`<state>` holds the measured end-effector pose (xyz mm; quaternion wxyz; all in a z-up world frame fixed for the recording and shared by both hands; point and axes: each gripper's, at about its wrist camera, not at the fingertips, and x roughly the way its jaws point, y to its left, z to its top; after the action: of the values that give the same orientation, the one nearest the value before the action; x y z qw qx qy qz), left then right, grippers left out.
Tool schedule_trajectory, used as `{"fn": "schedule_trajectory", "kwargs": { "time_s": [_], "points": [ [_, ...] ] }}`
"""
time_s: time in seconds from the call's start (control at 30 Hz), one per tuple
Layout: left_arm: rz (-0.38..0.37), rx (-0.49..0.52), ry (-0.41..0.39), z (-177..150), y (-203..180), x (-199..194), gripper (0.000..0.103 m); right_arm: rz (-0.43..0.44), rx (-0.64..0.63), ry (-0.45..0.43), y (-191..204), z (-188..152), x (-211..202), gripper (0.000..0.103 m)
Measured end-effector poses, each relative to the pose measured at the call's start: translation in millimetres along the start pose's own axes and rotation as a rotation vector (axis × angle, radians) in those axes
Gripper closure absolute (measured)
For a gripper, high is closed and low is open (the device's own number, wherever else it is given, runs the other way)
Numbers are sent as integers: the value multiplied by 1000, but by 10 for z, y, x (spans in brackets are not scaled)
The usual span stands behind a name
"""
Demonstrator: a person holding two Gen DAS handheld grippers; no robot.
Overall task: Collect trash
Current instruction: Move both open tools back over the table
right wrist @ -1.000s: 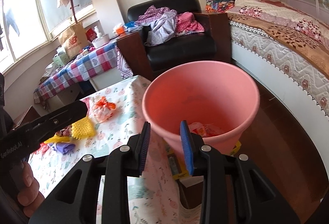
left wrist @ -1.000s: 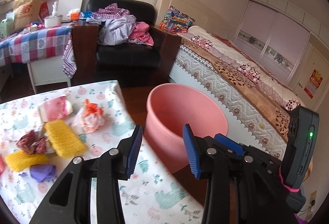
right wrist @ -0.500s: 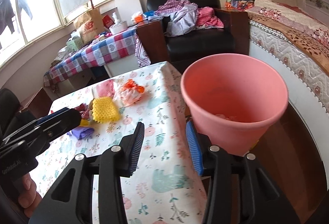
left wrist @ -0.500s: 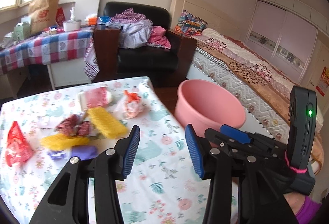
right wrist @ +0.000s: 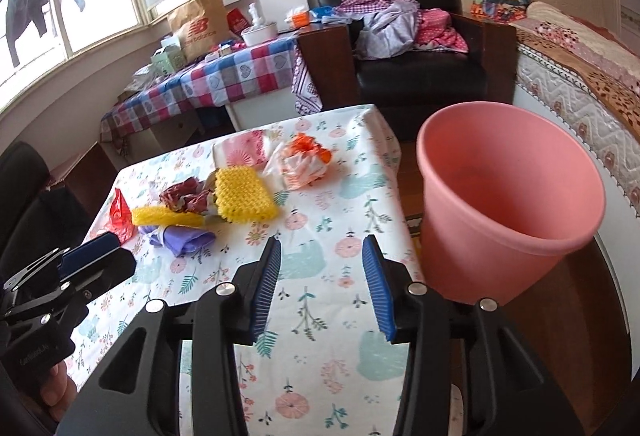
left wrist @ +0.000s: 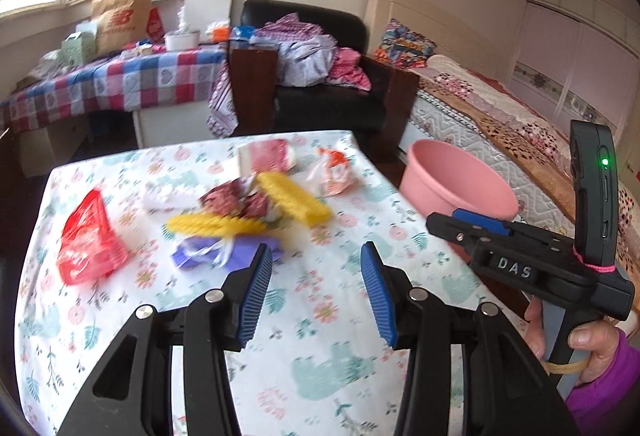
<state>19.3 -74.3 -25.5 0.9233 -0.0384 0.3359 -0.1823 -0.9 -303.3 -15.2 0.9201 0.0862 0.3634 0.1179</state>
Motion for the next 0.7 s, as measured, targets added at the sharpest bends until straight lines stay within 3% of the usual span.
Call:
{"fn": "schedule_trajectory", "kwargs": {
  "time_s": [0.33, 0.7],
  "points": [
    [113, -176, 22, -2, 713, -56, 58, 63, -22, 56, 221, 4, 294, 60],
    [172, -223, -3, 386, 1029, 28, 58, 82, -38, 105, 331, -79, 442, 60]
  ]
}}
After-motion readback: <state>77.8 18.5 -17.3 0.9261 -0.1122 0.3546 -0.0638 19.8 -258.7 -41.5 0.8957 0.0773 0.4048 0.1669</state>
